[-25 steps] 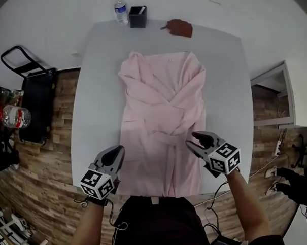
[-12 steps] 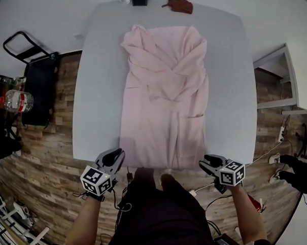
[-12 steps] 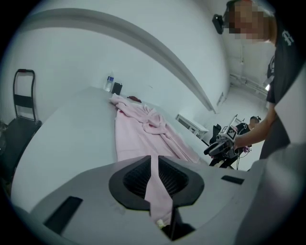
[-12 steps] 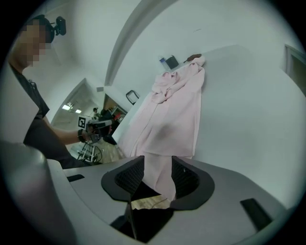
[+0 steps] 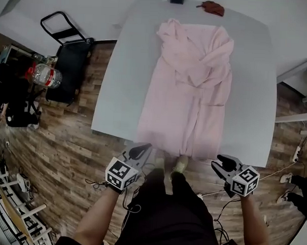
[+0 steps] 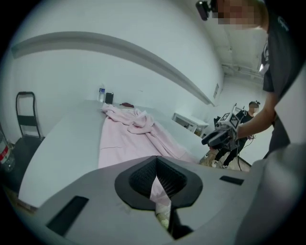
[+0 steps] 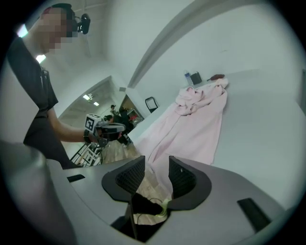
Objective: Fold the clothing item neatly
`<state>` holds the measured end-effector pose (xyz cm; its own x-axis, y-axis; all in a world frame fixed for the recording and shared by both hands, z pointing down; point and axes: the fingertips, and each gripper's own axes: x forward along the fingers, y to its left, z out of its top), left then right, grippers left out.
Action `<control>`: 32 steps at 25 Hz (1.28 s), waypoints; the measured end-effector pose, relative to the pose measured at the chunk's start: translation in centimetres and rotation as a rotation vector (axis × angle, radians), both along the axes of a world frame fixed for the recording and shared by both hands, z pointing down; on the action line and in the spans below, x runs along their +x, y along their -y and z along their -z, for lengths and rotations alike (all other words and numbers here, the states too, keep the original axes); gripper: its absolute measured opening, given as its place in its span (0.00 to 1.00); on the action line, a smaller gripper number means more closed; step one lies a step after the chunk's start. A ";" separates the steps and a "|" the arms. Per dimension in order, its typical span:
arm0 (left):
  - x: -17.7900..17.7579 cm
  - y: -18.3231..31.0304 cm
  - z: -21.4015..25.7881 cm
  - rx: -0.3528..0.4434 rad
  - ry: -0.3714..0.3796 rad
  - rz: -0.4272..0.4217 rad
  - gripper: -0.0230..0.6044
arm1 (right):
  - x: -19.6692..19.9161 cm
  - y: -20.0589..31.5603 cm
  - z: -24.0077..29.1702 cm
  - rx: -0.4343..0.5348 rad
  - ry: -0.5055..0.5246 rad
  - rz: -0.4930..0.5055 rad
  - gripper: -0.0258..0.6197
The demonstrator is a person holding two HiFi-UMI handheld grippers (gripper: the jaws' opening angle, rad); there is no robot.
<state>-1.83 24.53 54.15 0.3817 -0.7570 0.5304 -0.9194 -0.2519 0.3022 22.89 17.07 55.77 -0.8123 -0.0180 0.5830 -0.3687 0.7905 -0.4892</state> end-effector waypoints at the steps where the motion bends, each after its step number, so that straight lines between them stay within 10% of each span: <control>1: -0.2 -0.6 -0.3 -0.020 0.011 0.010 0.05 | -0.7 -0.4 0.0 0.007 0.008 -0.004 0.28; 10: -1.6 -6.0 -7.2 -0.145 -0.116 0.072 0.06 | 1.4 -5.0 -5.0 -0.102 -0.067 -0.096 0.28; 18: -3.0 -8.0 -13.3 -0.233 -0.245 0.141 0.34 | 3.2 -5.4 -9.9 -0.134 -0.106 -0.211 0.32; 32: -4.9 -5.6 -18.7 -0.220 -0.346 -0.030 0.57 | 4.1 -2.4 -15.8 -0.090 -0.050 -0.261 0.45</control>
<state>-6.71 30.15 72.84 0.5858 -0.6259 0.5149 -0.7476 -0.1719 0.6415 27.00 19.48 71.55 -0.7571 -0.1686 0.6312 -0.5794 0.6197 -0.5294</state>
